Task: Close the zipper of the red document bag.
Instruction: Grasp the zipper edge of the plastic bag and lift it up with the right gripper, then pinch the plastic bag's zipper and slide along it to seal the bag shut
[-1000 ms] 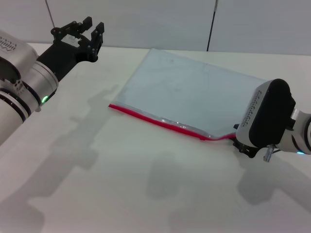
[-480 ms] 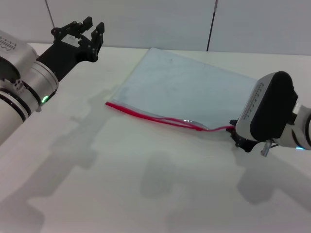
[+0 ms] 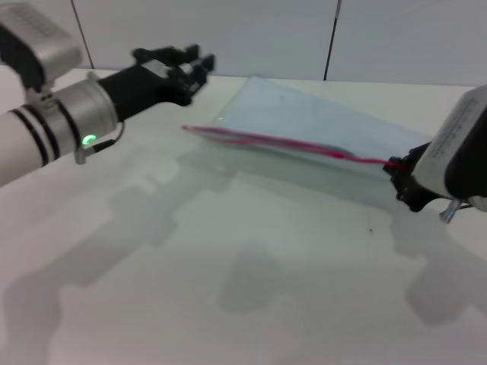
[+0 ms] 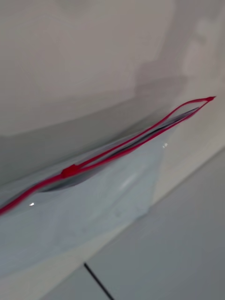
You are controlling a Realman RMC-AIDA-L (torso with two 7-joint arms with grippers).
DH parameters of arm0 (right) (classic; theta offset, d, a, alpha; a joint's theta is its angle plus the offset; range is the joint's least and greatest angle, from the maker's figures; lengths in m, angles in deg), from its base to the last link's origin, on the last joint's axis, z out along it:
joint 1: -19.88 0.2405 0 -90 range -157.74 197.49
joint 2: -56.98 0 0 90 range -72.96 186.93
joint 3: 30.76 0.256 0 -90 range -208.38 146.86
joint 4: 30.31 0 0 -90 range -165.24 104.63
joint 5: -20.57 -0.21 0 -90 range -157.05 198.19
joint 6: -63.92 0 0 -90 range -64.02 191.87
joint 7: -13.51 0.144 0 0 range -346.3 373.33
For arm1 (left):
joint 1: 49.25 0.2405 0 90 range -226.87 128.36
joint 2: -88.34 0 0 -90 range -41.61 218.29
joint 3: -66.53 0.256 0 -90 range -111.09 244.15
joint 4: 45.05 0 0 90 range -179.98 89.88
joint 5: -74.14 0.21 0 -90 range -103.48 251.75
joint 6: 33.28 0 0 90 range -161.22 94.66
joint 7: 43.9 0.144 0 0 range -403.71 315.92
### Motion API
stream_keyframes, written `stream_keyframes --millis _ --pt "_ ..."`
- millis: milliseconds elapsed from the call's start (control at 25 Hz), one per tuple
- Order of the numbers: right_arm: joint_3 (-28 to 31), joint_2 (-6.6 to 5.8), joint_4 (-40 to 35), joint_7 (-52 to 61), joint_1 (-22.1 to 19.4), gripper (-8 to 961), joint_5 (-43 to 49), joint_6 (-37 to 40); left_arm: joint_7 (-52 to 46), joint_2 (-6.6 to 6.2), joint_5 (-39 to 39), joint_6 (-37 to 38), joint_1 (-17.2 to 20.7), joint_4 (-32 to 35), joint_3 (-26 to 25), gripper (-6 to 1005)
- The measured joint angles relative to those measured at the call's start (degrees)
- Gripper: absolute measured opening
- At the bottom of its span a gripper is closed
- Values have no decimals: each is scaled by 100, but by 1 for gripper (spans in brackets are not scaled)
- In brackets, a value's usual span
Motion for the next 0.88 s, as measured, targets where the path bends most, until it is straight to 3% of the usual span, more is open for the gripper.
stream_keyframes --millis 280,400,520,680,880 --pt "109 2 -374 0 -237 51 -24 -2 -1931 -179 2789 -7 -288 921 -50 331" --pt "118 2 -347 0 -205 46 -33 -3 -2595 -191 3883 -61 -404 1407 -58 335" --pt "67 1 -341 -1 -179 46 -102 -2 -2883 -115 4660 -73 -442 1807 -61 338" --pt "20 -4 -353 -44 -144 47 -260 -2 -3017 100 5666 -74 -440 2317 -59 393" --pt "-25 2 -396 -38 -134 47 -267 3 -3055 261 6091 -251 -445 2534 -35 422"
